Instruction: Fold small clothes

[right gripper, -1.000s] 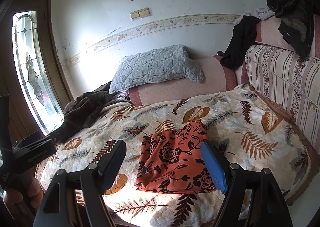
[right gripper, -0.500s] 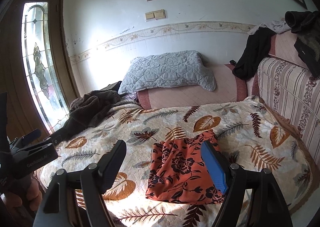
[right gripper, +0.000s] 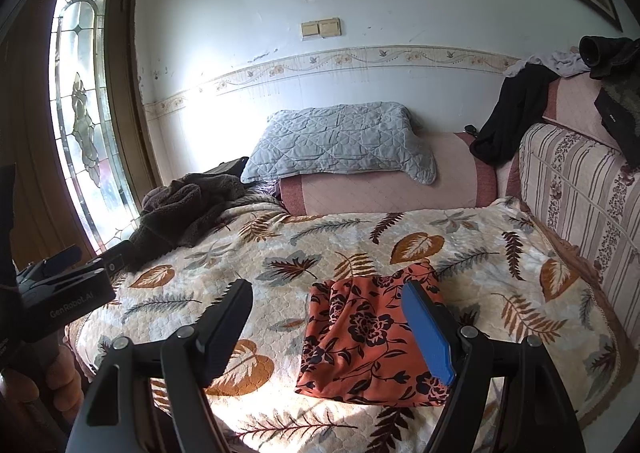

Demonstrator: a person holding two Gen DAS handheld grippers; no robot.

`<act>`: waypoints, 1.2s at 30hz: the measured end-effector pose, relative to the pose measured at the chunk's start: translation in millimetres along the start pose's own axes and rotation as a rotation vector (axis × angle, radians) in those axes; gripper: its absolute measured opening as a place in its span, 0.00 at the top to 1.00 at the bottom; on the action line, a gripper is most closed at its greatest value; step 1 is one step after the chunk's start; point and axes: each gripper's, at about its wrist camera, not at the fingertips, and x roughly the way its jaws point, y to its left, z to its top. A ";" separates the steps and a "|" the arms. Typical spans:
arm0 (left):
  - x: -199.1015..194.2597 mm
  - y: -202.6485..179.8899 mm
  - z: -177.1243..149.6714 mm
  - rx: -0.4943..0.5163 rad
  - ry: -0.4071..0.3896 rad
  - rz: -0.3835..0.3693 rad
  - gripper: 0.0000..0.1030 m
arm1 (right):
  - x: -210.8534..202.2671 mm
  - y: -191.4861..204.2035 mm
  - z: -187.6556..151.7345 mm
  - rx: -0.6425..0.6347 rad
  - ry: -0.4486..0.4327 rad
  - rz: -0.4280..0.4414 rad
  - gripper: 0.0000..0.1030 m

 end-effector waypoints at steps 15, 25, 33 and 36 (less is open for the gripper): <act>-22.4 -3.8 0.0 0.012 -0.023 0.000 0.04 | -20.6 2.0 1.4 0.001 -0.032 0.006 0.23; -2.8 -5.7 3.5 0.000 0.008 -0.001 0.04 | 0.9 -3.1 7.3 0.002 0.005 0.009 0.23; 4.2 -7.1 4.5 0.003 0.019 -0.009 0.04 | 12.0 -1.2 8.7 -0.008 0.023 0.010 0.23; 7.9 -7.3 5.1 0.004 0.024 -0.008 0.04 | 17.6 -0.6 9.3 -0.004 0.027 0.015 0.23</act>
